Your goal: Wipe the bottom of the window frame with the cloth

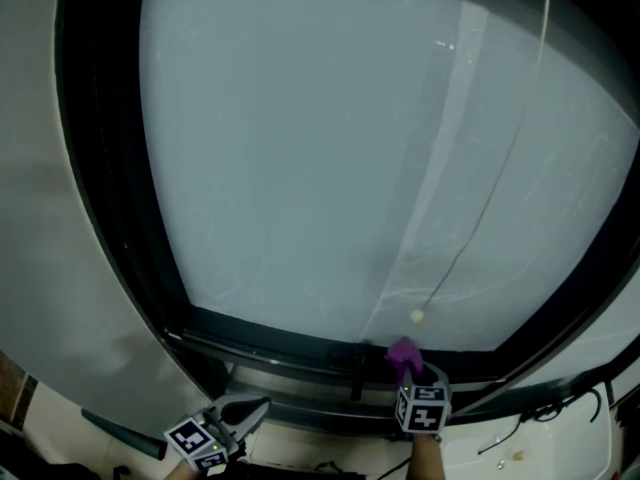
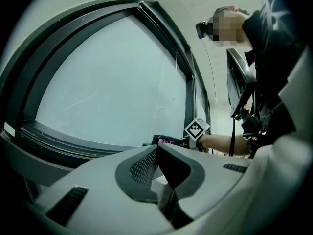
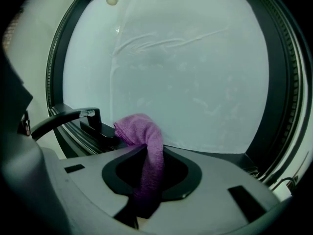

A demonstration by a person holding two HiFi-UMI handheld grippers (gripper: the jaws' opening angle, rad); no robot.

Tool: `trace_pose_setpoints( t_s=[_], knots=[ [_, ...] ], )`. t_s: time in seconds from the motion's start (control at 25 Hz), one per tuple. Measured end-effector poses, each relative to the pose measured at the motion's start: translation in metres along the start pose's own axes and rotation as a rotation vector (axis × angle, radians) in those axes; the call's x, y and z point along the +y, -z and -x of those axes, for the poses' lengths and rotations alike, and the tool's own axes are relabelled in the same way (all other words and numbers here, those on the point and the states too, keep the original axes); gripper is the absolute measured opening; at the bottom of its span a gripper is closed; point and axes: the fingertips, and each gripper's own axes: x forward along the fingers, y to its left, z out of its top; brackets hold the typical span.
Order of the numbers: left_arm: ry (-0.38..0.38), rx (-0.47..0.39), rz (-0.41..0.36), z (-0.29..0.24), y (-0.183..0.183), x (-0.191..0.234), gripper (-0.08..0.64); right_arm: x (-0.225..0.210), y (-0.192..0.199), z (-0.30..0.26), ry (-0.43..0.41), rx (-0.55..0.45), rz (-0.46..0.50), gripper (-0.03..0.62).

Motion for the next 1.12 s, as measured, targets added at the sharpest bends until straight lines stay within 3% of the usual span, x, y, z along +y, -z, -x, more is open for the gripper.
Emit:
trace_pose_setpoints(
  t_s=[0.6,0.84,1.12],
  knots=[
    [0.028,-0.001,-0.006,-0.059,0.008,-0.019,-0.005,-0.051,0.014,0.003,0.013,0.004,0.037,0.086],
    [0.040,-0.006,-0.027,-0.079,0.005,-0.026,-0.005,-0.066,0.016,0.006,0.000,-0.010,0.009,0.086],
    [0.004,-0.032,-0.029,-0.091,0.002,-0.034,-0.005,-0.097,0.027,0.009,0.021,0.005,0.026,0.086]
  ],
)
